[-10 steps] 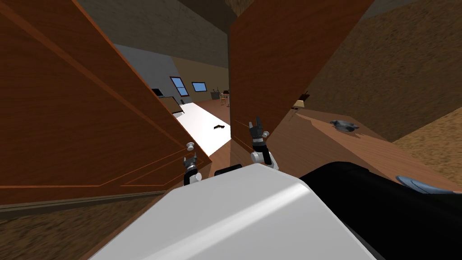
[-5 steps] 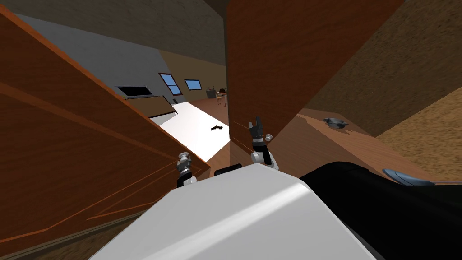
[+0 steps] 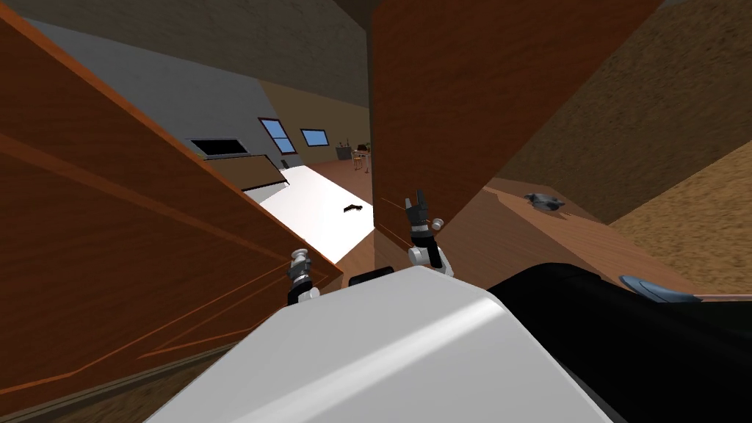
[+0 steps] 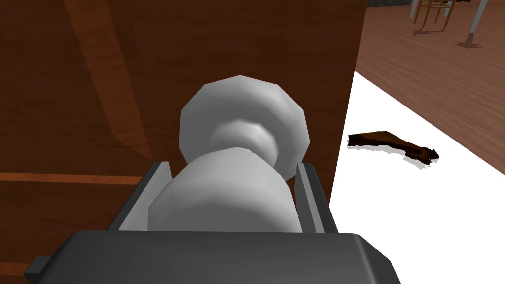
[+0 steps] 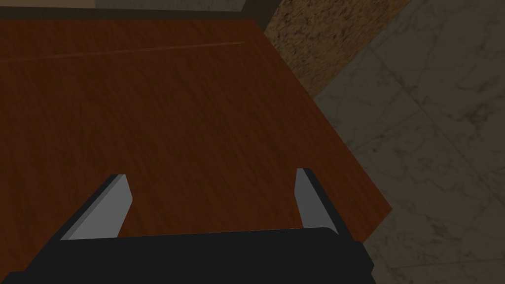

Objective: Pull the door open

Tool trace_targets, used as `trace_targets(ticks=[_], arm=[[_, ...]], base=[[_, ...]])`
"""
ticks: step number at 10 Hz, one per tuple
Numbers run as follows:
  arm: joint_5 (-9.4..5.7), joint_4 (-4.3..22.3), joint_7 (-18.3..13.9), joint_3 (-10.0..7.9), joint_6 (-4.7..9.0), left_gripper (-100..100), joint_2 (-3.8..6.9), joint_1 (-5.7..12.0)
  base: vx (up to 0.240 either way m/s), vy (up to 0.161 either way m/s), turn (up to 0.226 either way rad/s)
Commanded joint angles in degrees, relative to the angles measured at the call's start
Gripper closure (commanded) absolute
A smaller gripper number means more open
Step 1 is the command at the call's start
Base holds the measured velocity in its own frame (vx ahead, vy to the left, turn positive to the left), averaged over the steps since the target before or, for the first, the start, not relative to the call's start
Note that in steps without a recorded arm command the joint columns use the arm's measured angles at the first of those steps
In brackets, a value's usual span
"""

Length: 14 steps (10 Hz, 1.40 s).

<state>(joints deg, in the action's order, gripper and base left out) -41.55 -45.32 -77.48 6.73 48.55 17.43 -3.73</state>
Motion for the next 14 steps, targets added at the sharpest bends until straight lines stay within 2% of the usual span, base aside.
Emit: trace_targets(ticks=[1, 2, 3, 4, 11, 12, 13, 14], arm=[[0.03, -0.1, 0.0, 0.09, 0.10, 100, -0.14, 0.09], [0.03, -0.1, 0.0, 0.09, 0.10, 100, -0.14, 0.09], [0.44, -0.4, -1.3, 1.19, 0.21, 100, 0.77, -0.56], [0.55, -0.4, -1.6, 1.46, 0.28, 100, 0.96, -0.67], [2.78, -2.4, -8.1, 7.20, 1.60, 100, 5.04, -3.05], [3.01, -2.6, -8.8, 7.79, 1.74, 100, 5.46, -3.30], [2.86, -2.3, -8.2, 7.44, 1.53, 100, 5.02, -3.10], [3.37, -2.5, -9.5, 8.83, 2.23, 100, 5.91, -3.82]], base=[[-0.009, -0.005, 0.005], [0.000, 0.000, 0.000], [-0.124, 0.034, -0.110], [-0.211, 0.026, -0.110], [-0.224, 0.024, -0.113], [-0.234, 0.035, -0.126], [-0.105, 0.005, -0.037], [-0.178, 0.015, -0.117]])
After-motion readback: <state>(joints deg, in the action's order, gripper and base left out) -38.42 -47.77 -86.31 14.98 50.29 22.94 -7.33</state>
